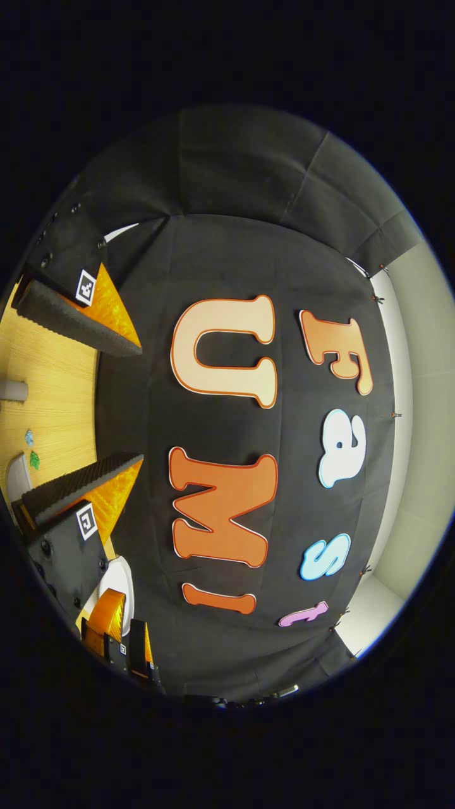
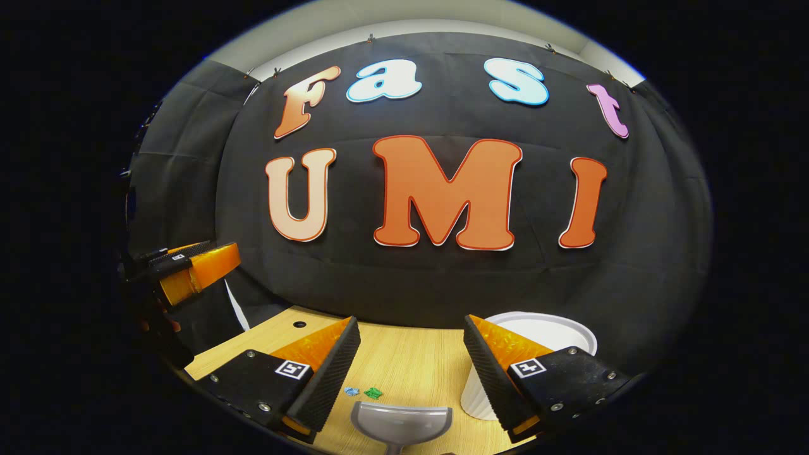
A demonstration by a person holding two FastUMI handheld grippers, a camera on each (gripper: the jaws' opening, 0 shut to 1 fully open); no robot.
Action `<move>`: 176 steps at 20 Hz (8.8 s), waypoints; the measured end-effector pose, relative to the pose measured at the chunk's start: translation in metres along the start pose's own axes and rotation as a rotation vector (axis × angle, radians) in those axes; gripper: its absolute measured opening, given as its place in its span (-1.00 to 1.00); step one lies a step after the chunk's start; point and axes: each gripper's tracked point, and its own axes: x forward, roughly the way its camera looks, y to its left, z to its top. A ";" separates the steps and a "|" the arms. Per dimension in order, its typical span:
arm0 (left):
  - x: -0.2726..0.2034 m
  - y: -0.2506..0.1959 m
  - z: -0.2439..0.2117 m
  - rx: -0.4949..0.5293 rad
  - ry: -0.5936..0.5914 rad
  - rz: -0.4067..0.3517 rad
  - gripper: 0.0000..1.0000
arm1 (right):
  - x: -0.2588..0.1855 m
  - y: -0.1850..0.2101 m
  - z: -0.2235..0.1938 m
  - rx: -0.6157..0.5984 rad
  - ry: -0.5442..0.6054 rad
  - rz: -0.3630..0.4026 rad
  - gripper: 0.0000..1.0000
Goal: Pick up the small broom and dustpan from the desktop, sweep the trash into the dustpan with the broom, and then empty the trash into the garbage bin.
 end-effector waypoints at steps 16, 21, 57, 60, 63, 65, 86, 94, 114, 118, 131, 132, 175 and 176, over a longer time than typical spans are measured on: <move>-0.031 -0.001 -0.104 -0.041 0.337 0.133 0.95 | -0.011 0.008 -0.085 -0.003 0.265 0.202 0.98; -0.021 0.013 -0.169 -0.055 0.547 0.081 0.96 | -0.005 0.016 -0.130 0.001 0.404 0.178 0.99; -0.092 0.010 -0.429 -0.087 1.475 -0.031 0.69 | -0.045 0.038 -0.360 0.122 1.170 0.022 0.29; -0.094 0.025 -0.431 -0.043 1.495 -0.009 -0.14 | -0.044 0.037 -0.361 0.175 1.159 -0.001 -0.07; -0.080 0.033 -0.420 -0.018 1.464 -0.012 -0.27 | -0.042 0.038 -0.361 0.185 1.145 -0.001 -0.34; -0.061 0.036 -0.410 -0.006 1.429 -0.012 -0.42 | -0.043 0.040 -0.360 0.180 1.142 0.013 -0.36; 0.262 -0.059 -0.303 0.231 1.259 -0.357 -0.43 | -0.067 0.047 -0.346 0.002 1.162 0.157 -0.39; 0.282 -0.103 -0.321 0.334 1.338 -0.582 -0.43 | -0.063 0.054 -0.349 0.014 1.175 0.198 -0.39; 0.239 -0.182 -0.216 0.296 1.471 -1.206 -0.43 | -0.034 0.047 -0.342 0.057 1.160 0.164 -0.39; 0.261 -0.172 -0.208 0.243 1.400 -1.062 -0.43 | -0.052 0.030 -0.346 0.062 1.153 0.144 -0.39; 0.253 -0.129 -0.221 0.095 1.420 -0.529 -0.43 | -0.096 -0.032 -0.341 0.139 1.131 -0.034 -0.55; 0.249 -0.131 -0.221 0.085 1.419 -0.511 -0.43 | -0.102 -0.039 -0.344 0.145 1.131 -0.058 -0.39; 0.398 -0.139 0.063 -0.032 1.468 -0.228 -0.43 | 0.051 -0.226 -0.079 -0.242 0.459 -0.588 -0.39; 0.405 -0.138 0.081 -0.036 1.468 -0.223 -0.43 | 0.054 -0.222 -0.077 -0.261 0.447 -0.580 -0.39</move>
